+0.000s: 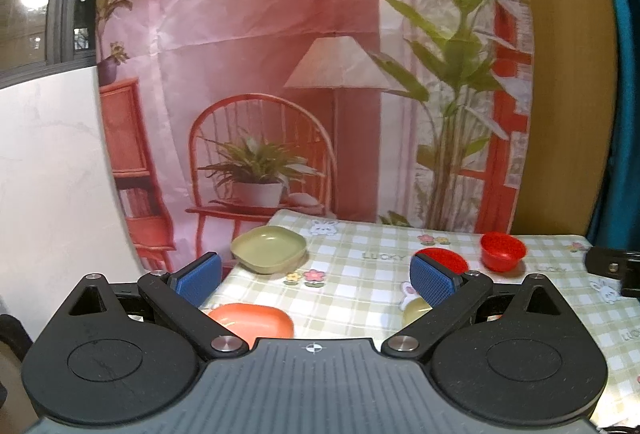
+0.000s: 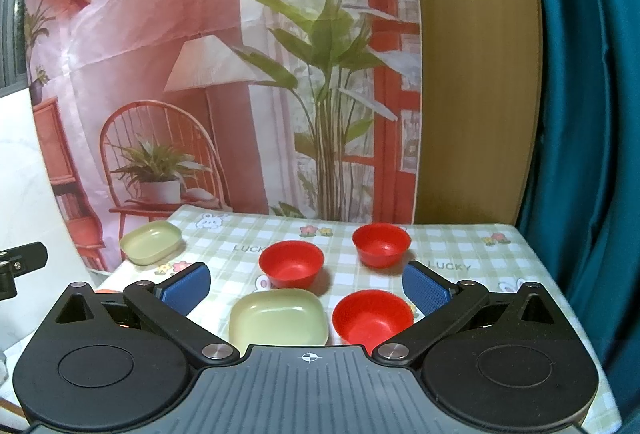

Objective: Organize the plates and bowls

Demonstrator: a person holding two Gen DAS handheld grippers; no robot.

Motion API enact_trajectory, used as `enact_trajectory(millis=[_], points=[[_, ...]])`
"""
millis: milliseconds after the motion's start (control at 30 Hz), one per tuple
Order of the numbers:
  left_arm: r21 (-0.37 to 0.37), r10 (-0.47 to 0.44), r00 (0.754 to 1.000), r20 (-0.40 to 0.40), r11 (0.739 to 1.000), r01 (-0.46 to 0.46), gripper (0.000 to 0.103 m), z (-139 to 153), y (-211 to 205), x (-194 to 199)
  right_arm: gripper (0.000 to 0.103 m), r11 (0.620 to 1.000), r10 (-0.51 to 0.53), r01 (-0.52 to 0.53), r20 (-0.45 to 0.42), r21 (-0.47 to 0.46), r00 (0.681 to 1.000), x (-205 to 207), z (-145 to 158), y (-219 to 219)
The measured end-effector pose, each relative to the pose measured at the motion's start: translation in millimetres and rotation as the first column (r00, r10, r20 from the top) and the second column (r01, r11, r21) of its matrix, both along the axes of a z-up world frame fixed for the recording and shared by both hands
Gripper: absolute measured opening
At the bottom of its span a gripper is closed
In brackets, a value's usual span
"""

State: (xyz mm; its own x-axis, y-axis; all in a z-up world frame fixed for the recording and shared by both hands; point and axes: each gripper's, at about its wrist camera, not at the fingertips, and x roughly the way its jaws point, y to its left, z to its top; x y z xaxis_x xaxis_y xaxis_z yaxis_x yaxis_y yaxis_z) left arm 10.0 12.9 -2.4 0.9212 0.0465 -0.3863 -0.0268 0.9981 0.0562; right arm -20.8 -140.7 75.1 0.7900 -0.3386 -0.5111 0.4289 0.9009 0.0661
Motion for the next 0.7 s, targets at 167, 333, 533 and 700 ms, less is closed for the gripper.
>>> enact_trajectory(millis=[167, 333, 533, 700], points=[[0.065, 0.053, 0.998, 0.042, 0.996, -0.055, 0.101, 8.8, 17.3, 18.1, 0.102, 1.0, 0.015, -0.015, 0.008, 0.008, 1.0, 13.8, -2.3, -9.9], [0.095, 0.131, 0.989, 0.074, 0.986, -0.137, 0.101, 18.7, 49.5, 46.0, 0.102, 0.997, 0.073, -0.073, 0.013, -0.006, 0.997, 42.3, -6.3, -14.3], [0.056, 0.197, 0.98, 0.027, 0.979, -0.198, 0.101, 14.5, 93.6, 81.3, 0.099, 0.988, 0.153, -0.153, 0.024, -0.008, 0.988, 92.0, -9.4, -7.2], [0.04, 0.223, 0.975, -0.015, 0.974, -0.222, 0.1, 3.7, 120.9, 103.9, 0.092, 0.974, 0.224, -0.225, 0.022, 0.012, 0.974, 137.4, -22.6, 5.1]])
